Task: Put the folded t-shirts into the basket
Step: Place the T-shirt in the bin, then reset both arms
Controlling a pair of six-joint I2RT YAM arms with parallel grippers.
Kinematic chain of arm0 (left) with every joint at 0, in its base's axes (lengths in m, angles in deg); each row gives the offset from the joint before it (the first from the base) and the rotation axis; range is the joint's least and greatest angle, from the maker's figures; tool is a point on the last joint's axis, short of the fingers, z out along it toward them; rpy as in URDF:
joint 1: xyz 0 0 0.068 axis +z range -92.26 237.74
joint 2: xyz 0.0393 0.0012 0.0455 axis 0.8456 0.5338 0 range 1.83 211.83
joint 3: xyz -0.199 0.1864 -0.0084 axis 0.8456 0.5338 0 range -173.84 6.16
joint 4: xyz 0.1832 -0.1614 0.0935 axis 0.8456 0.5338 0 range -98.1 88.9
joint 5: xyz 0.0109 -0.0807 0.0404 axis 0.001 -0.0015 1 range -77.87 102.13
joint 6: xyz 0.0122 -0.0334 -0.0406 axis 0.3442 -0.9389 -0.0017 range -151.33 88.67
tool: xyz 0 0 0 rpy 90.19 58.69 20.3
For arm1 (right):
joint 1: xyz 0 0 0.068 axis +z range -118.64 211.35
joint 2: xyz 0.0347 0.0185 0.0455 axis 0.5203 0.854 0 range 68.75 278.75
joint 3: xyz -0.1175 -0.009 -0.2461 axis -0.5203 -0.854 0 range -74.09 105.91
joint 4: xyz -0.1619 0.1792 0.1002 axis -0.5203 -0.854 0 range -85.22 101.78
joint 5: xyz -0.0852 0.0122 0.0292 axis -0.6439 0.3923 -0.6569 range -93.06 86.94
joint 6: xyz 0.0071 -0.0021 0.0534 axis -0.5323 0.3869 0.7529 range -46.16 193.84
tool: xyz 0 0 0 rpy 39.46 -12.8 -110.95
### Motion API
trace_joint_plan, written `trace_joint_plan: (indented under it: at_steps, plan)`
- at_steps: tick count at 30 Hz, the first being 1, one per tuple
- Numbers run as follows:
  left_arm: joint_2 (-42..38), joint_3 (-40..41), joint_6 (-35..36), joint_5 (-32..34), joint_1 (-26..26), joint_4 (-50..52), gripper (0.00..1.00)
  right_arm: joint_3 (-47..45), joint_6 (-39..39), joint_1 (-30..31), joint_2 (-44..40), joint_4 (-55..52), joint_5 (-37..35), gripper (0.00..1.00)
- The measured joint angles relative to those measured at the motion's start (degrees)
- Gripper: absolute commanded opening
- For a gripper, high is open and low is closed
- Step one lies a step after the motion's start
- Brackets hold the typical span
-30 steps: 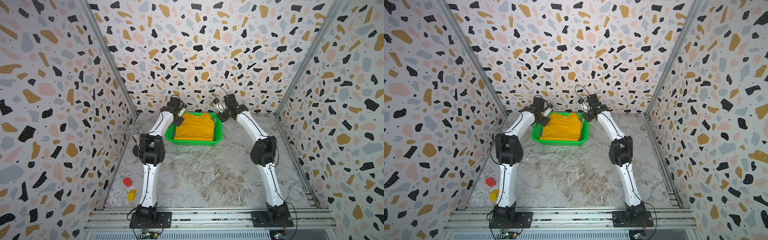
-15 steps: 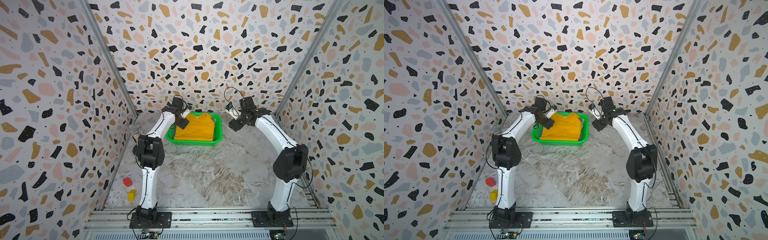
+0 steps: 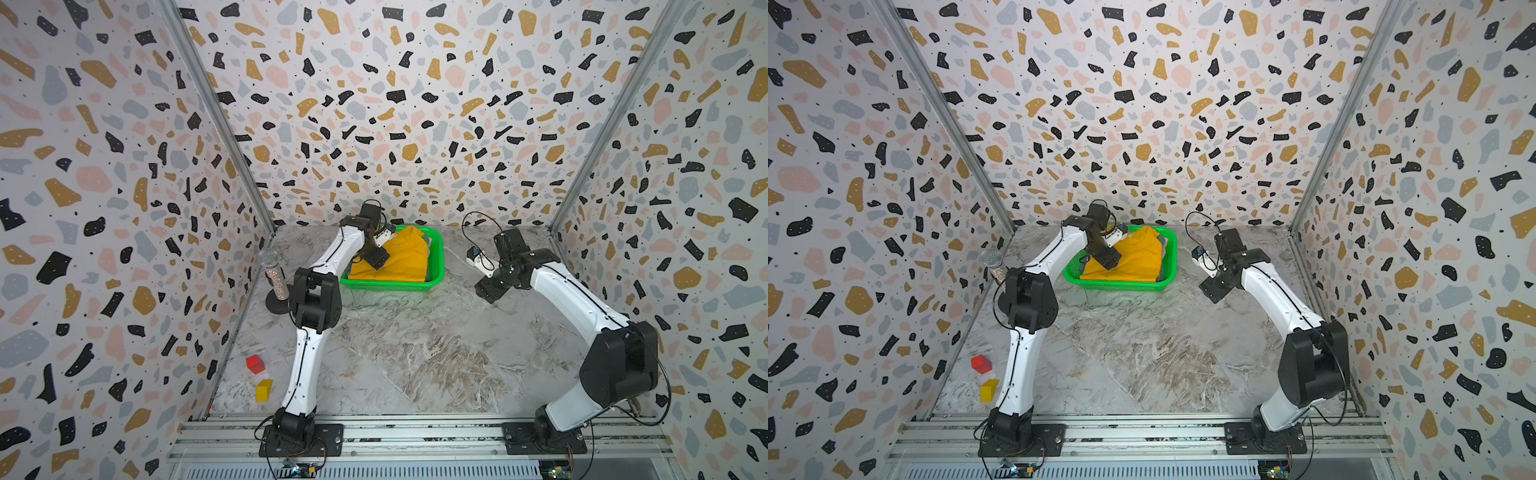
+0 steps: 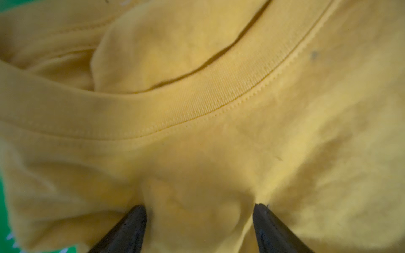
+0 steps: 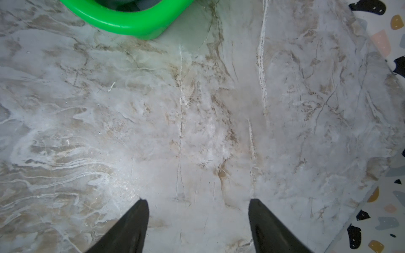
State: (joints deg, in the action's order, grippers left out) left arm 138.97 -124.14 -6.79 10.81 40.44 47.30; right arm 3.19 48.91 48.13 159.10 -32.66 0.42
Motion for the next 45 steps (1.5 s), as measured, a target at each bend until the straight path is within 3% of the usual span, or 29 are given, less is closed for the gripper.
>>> trace_joint_plan:
  at_steps: [5,11,15,18,30,37,41,45]
  plan:
    - [-8.1,4.3,-0.3,-0.4,0.2,-0.2,0.86,-1.5,0.0,-0.1,-2.6,0.5,-3.5,0.78]
    - [-24.9,17.3,-0.4,-0.7,0.3,-3.9,0.91,-2.3,-0.4,-1.2,-7.9,1.7,-8.0,0.83]
    - [-36.2,28.9,-0.3,-0.6,0.3,-8.6,0.95,-3.0,-1.2,-3.2,-11.5,2.8,-9.3,1.00]
    - [-44.5,38.9,-0.5,-0.7,0.7,-13.1,1.00,-5.3,-1.5,-4.5,-14.3,4.6,-10.4,1.00]
    - [-74.8,79.6,-3.0,0.9,5.2,-37.8,1.00,-22.8,1.0,-8.3,-27.1,20.3,-16.7,1.00]
    - [-80.9,98.6,-11.6,7.9,8.3,-55.6,1.00,-34.5,7.3,-9.7,-30.1,36.9,-22.1,1.00]
    - [-78.3,102.8,-17.4,12.4,8.7,-62.9,1.00,-43.4,10.2,-9.7,-29.5,46.4,-23.7,1.00]
    - [-74.5,105.3,-19.3,12.7,8.7,-69.7,1.00,-44.7,13.5,-9.7,-26.9,50.2,-21.6,1.00]
